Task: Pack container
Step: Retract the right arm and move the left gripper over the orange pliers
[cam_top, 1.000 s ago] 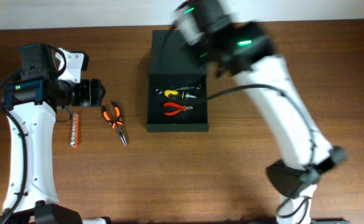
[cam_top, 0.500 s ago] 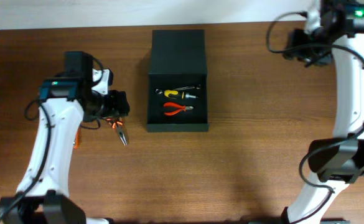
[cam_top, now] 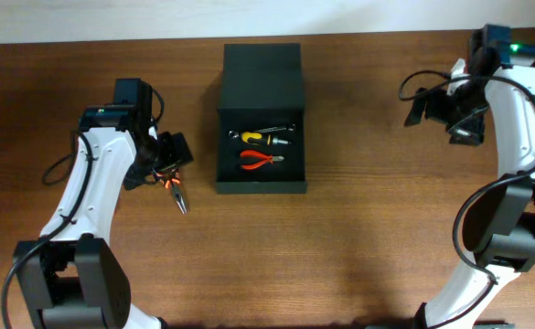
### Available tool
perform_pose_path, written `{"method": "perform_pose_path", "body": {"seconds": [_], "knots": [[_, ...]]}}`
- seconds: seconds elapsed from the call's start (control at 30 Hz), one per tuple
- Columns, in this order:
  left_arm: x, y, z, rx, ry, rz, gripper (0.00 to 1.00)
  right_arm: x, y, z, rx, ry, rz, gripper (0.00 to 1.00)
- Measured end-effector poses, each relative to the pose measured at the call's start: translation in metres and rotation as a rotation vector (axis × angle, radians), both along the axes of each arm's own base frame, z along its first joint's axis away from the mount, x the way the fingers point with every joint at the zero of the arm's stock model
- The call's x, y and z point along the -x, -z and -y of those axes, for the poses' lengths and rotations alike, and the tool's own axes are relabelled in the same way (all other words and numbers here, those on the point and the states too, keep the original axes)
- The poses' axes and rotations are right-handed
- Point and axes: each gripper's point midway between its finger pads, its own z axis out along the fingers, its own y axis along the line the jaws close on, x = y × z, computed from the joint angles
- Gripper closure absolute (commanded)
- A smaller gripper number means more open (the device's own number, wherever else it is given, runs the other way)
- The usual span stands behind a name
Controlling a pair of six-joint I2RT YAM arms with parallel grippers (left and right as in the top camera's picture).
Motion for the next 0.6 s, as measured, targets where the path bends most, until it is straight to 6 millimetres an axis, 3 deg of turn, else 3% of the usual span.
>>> {"method": "perform_pose_path", "body": {"seconds": [0.2,0.37,0.6], "knots": [[-0.003,0.0,-0.001,0.001,-0.047,0.01,0.16,0.008,0.013,-0.002,-0.009,-0.001,-0.038,0.01],[-0.009,0.004,-0.003,0.009,-0.171,0.016,0.16,0.006,0.014,-0.001,-0.007,0.0,-0.029,0.01],[-0.02,0.036,-0.004,0.006,-0.222,-0.026,0.16,0.005,0.014,-0.001,-0.006,0.0,-0.025,0.01]]}}
